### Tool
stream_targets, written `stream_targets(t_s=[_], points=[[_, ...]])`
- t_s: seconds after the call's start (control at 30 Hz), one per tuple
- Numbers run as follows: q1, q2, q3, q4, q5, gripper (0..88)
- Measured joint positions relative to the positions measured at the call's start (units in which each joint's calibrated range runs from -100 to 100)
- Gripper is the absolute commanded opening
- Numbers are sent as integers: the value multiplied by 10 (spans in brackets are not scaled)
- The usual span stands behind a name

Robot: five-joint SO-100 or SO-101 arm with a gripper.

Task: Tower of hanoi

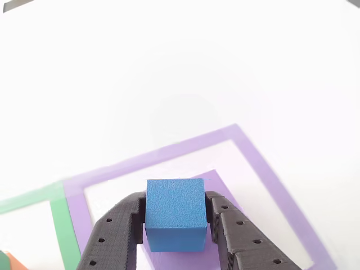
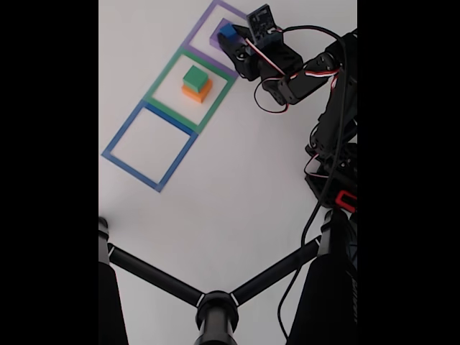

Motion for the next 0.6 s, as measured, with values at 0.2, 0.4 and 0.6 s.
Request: stream_targets(t_s=[0.2, 0.4, 0.6], points=[[-9, -146, 2, 160, 0, 36], [-16, -354, -10, 442, 0, 32], [-56, -500, -114, 757, 0, 32]])
